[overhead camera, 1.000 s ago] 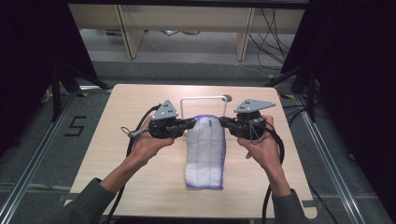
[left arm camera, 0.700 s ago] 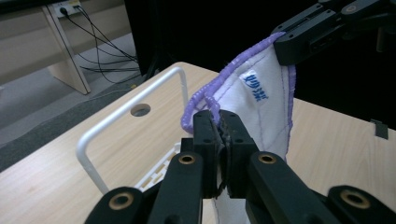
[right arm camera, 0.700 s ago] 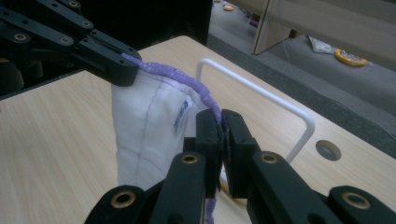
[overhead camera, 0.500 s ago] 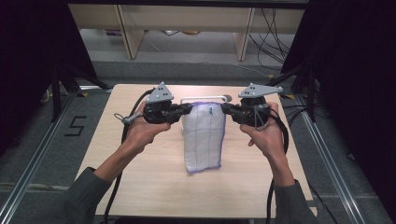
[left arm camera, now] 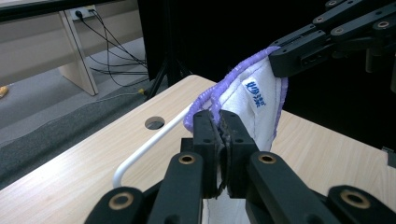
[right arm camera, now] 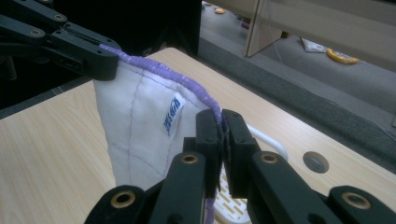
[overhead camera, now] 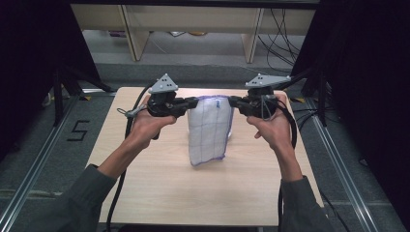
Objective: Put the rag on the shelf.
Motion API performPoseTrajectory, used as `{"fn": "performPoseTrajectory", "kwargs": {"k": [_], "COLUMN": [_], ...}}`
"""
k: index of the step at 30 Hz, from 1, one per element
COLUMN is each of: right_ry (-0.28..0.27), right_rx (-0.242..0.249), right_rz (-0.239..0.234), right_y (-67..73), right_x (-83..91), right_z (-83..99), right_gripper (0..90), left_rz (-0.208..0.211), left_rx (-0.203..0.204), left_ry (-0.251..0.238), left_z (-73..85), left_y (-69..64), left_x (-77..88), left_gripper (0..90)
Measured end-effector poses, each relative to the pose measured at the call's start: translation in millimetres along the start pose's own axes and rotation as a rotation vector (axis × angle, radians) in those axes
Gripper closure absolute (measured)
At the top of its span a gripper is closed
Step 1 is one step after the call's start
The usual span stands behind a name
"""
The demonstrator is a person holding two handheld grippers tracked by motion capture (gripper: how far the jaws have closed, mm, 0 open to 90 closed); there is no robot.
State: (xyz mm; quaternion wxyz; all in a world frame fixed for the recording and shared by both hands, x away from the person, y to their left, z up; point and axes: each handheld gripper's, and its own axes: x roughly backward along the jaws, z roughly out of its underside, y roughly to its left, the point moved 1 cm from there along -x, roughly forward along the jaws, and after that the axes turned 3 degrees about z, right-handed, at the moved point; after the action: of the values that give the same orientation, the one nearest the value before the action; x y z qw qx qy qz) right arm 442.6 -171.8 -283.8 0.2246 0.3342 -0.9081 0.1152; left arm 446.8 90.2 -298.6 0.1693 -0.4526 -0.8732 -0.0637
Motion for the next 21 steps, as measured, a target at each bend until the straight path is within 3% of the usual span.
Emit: {"fn": "performPoseTrajectory", "kwargs": {"k": [7, 13, 20, 21], "right_ry": [-0.006, -0.015, -0.042, -0.048], "right_rx": [0.001, 0.006, -0.010, -0.021], "right_rz": [0.020, 0.032, 0.052, 0.049], "right_y": [-3.4, -8.9, -15.7, -18.9], "right_x": [1.7, -0.4, -3.9, -7.2], "right_z": [-18.0, -34.2, -48.1, -52.8], "right_gripper": [86.4, 86.5, 86.4, 86.4], "left_rz": [-0.024, -0.034, -0.047, -0.048], "left_rx": [-0.006, 0.018, 0.043, 0.062], "left_ry": [-0.018, -0.060, -0.070, -0.097], "left_z": [-14.9, -26.9, -35.4, -39.1], "left_y": [5.8, 15.3, 28.0, 32.9], "left_x": [2.1, 2.7, -2.6, -3.5], "left_gripper": [85.6, 85.6, 85.6, 85.6]}}
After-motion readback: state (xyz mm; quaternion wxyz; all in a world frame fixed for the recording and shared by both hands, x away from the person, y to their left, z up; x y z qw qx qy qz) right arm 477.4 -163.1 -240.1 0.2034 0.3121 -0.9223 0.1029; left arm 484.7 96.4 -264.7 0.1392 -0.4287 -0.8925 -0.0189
